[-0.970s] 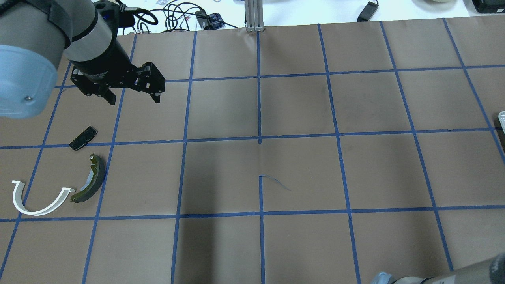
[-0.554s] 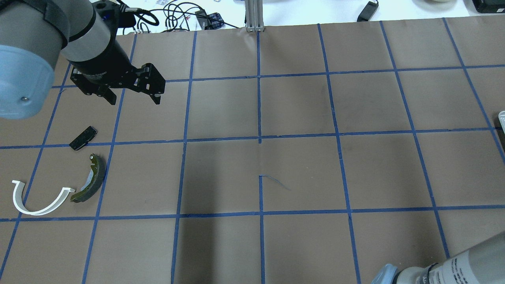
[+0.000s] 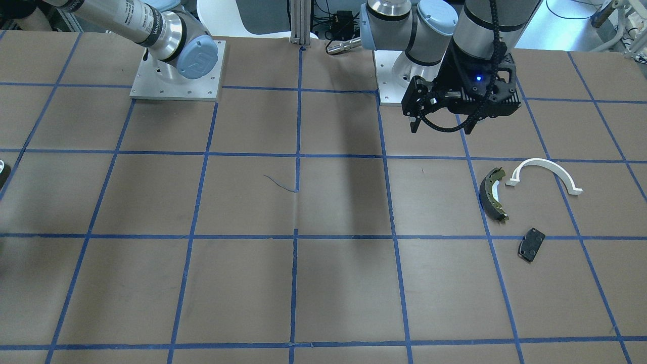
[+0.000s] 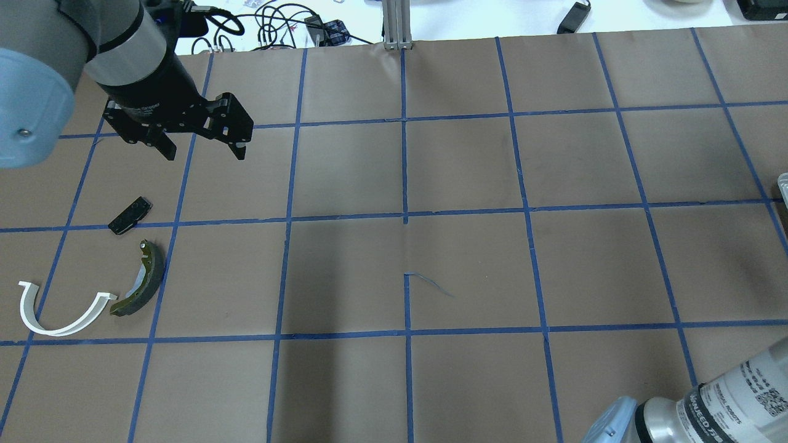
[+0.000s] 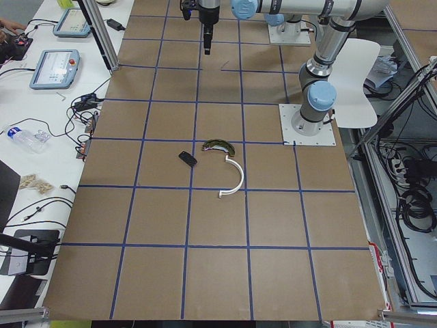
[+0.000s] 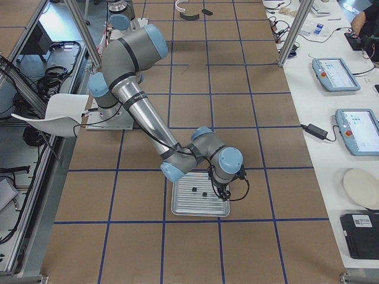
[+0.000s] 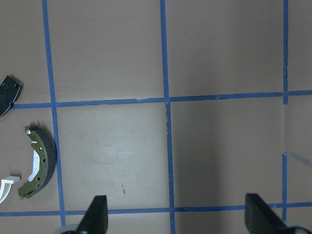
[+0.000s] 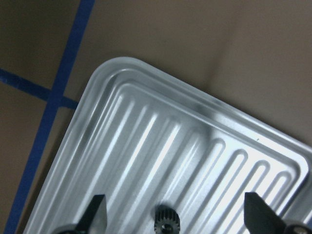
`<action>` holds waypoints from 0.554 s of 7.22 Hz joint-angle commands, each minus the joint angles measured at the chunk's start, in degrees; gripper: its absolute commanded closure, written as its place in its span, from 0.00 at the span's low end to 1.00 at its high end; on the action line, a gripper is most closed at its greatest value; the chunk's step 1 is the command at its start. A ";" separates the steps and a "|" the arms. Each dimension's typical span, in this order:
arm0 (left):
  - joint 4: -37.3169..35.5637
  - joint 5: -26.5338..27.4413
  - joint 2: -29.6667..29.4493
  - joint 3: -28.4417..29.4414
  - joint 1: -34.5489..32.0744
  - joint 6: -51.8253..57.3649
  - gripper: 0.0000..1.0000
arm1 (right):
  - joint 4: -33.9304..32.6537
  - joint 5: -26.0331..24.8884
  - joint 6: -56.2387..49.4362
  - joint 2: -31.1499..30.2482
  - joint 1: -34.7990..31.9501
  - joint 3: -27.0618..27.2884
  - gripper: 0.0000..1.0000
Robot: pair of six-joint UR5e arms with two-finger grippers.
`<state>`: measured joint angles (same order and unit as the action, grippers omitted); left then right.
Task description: Place bearing gear from tray to pile
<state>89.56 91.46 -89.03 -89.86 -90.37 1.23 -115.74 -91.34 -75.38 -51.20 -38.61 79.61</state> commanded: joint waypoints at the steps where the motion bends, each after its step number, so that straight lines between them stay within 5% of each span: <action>1: 2.47 0.12 -1.41 2.32 -0.15 0.00 0.00 | -3.93 0.20 1.10 0.57 0.99 3.86 0.09; 4: 1.77 -0.49 -1.41 1.71 -0.42 -0.18 0.00 | -5.73 -1.03 1.11 -2.23 1.26 5.82 0.13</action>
<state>91.60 91.23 -90.36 -88.01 -90.72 1.15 -121.37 -91.85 -74.31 -52.22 -37.47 84.87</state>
